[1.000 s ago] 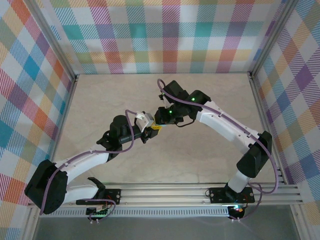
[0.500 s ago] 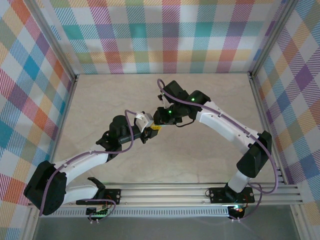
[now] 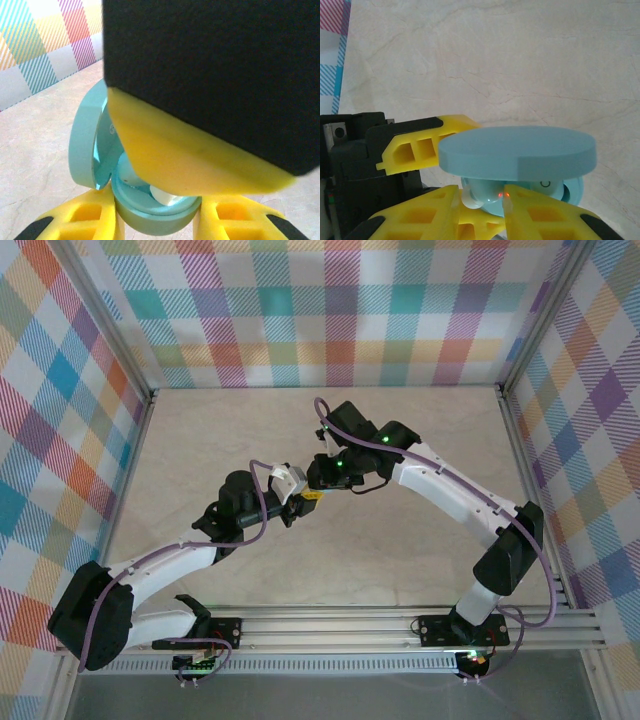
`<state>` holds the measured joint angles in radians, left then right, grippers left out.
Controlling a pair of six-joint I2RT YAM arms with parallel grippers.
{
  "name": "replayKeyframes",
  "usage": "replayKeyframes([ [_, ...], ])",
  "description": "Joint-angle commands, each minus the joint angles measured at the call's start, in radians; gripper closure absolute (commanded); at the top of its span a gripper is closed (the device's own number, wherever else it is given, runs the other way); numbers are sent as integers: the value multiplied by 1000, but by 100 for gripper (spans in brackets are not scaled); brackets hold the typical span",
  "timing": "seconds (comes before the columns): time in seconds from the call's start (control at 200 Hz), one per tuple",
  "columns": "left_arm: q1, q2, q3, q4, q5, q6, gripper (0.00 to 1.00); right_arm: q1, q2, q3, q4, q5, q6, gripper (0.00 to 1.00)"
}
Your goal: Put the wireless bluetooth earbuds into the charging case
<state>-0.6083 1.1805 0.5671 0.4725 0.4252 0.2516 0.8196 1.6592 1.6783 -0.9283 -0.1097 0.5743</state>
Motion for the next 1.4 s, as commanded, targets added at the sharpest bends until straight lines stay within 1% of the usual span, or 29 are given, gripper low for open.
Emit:
replayKeyframes([
  [0.0,-18,-23,-6,12,6,8,100,8,-32,-20,-17,45,28,72],
  [0.185,-18,-33,-8,2,5,9,100,8,-59,-38,16,59,38,77],
  [0.475,-18,-31,-3,1,7,10,100,8,-68,-46,47,16,36,77],
  [0.645,-18,-33,-1,0,6,11,100,8,-55,-40,27,24,38,77],
  [0.81,-18,-34,-1,-2,4,13,100,8,-39,-26,-20,60,46,78],
  [0.93,-18,-29,1,1,3,11,100,10,-41,-39,-20,73,60,77],
  [1.295,-18,-24,4,3,3,11,100,19,-31,-49,10,38,70,74],
  [1.395,-17,-21,4,3,3,11,100,21,-27,-49,8,33,73,72],
])
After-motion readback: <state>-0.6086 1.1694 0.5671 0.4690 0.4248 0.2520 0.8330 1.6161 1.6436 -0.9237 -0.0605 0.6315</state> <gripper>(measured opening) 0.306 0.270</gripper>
